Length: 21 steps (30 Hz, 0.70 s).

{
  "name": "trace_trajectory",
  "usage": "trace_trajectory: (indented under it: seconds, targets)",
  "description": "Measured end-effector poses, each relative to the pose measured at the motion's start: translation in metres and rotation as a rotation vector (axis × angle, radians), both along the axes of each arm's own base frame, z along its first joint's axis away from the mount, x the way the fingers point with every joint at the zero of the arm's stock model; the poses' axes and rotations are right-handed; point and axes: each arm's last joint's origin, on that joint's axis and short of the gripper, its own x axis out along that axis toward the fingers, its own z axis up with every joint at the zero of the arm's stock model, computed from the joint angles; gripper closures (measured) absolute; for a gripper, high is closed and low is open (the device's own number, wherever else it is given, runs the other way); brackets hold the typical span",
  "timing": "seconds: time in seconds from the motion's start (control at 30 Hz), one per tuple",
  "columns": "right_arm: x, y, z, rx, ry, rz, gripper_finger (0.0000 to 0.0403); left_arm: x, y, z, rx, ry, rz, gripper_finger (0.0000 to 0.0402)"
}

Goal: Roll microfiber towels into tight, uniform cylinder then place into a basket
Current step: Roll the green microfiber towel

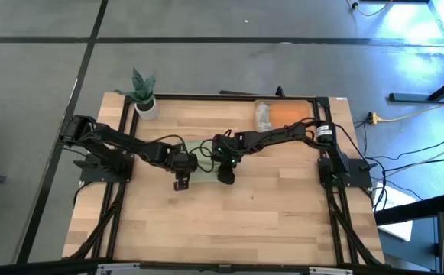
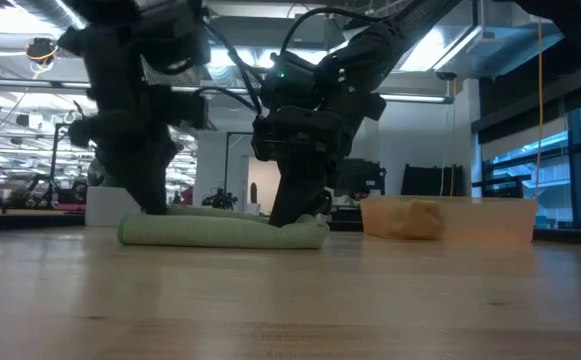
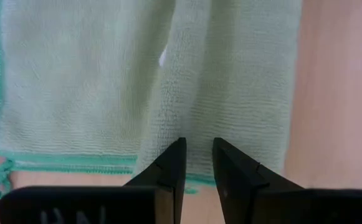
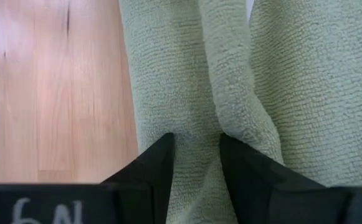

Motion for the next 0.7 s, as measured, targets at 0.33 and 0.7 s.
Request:
trace_trajectory:
  seconds: [0.33,0.7]
  targets:
    - [0.008,-0.003,0.025,-0.014,0.033,0.016,0.0268,-0.012,0.002,-0.019,-0.039,0.009,0.002,0.0333]
    - [0.015,0.031,0.055,-0.221,0.011,0.323,0.0268,-0.012,0.002,-0.019,-0.038,0.011,-0.002,0.0333]
